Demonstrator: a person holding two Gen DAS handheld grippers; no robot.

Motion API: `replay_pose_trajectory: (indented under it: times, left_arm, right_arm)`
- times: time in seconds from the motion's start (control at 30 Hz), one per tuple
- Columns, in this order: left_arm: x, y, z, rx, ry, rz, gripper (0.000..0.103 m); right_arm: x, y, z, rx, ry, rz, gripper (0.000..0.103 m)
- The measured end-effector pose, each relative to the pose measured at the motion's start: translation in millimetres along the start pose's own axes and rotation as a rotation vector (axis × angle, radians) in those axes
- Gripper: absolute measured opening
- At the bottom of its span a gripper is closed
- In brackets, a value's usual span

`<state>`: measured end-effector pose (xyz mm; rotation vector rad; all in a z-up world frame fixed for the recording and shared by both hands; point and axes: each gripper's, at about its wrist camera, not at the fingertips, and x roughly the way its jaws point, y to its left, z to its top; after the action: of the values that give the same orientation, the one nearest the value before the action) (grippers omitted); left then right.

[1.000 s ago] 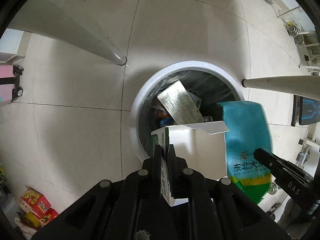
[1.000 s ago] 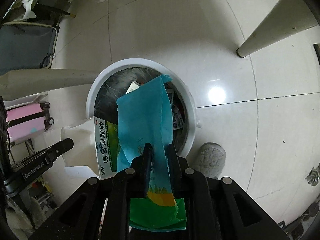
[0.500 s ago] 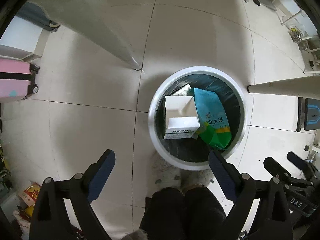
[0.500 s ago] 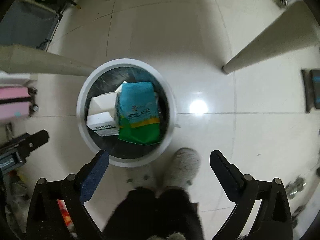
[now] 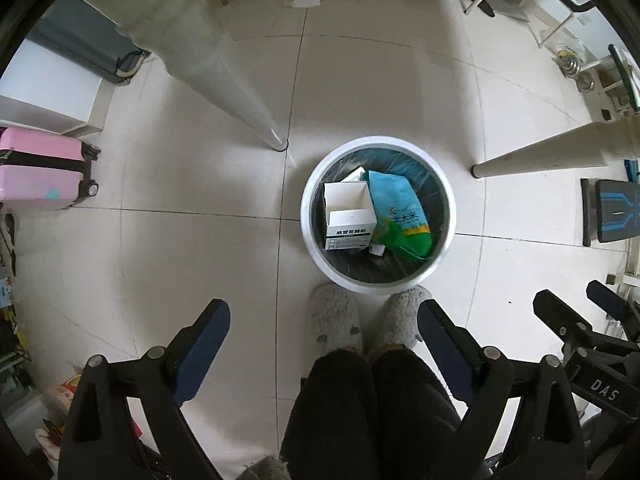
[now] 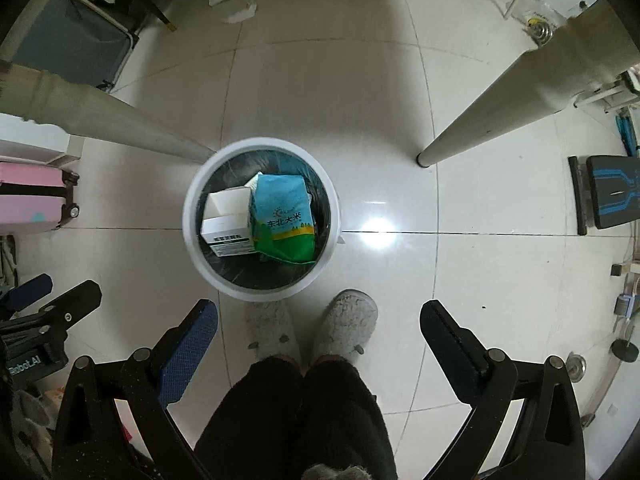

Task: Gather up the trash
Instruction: 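Raise both tools from the bin back over the table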

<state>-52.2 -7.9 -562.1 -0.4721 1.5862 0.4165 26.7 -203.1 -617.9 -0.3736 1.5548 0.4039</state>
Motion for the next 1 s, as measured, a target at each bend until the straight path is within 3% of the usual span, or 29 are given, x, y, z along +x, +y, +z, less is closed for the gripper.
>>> replay_pose_trajectory:
  times: [0.47,0.73,0.87,1.0]
  left_arm:
    - [-152.3,2.5,-26.7,-0.001,-0.106,-0.014,0.096]
    - [-236.3,6.9,-42.4,0.057,-0.178,-0.012,0.096]
    - [-265.5,12.2,-37.2,0.044,-0.221,0.01,0.096]
    - [-298.9,17.8,-11.5,0.003,-0.305,0.0,0.096]
  right_arm:
    - [-173.9,5.9,-30.4,0.002,-0.061,0.029,0.102]
    - [-282.8,16.6,-48.3,-0.001,-0.093,0.057,0.102]
    - [-326.6,20.9,-45.3,0.021,-0.119,0.081,0.102]
    - [-366.6,20.0,-23.8,0.07,-0.18,0.125,0.102]
